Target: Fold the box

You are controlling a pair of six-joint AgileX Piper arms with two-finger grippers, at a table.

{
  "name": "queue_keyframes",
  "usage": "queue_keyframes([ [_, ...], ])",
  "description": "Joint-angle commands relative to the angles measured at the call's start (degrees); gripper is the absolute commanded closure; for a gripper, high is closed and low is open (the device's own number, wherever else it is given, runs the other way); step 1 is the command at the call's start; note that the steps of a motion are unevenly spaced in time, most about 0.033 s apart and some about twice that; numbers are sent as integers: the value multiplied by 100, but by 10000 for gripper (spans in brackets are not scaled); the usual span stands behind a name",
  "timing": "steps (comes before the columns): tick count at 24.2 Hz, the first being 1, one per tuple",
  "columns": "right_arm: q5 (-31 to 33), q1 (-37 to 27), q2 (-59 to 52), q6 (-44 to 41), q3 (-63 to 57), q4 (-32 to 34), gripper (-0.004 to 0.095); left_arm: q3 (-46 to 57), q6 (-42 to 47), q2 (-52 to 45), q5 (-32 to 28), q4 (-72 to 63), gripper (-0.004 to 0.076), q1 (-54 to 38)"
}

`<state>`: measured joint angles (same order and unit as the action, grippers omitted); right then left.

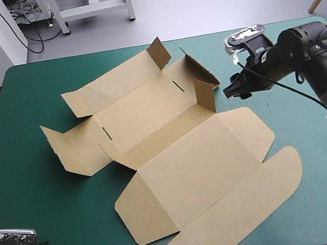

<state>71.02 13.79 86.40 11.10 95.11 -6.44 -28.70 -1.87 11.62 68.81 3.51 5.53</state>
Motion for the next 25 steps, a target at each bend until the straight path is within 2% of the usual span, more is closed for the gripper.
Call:
queue_keyframes([
  [1,-289,-31,-205,40,28,-51,219,-111,11,125,-323,-26,734,34],
  [6,-485,-31,-205,65,-71,-284,224,-111,11,125,-323,-26,734,34],
  [12,-1113,-31,-159,227,-58,-361,226,-111,11,125,-323,-26,734,34],
  [17,-1107,-31,592,750,525,-680,263,-111,11,125,-323,-26,734,34],
  [21,-904,-31,1438,833,1436,-788,264,-111,11,125,-323,-26,734,34],
  [25,-729,-31,2069,833,1802,-1075,264,-111,11,125,-323,-26,734,34],
])
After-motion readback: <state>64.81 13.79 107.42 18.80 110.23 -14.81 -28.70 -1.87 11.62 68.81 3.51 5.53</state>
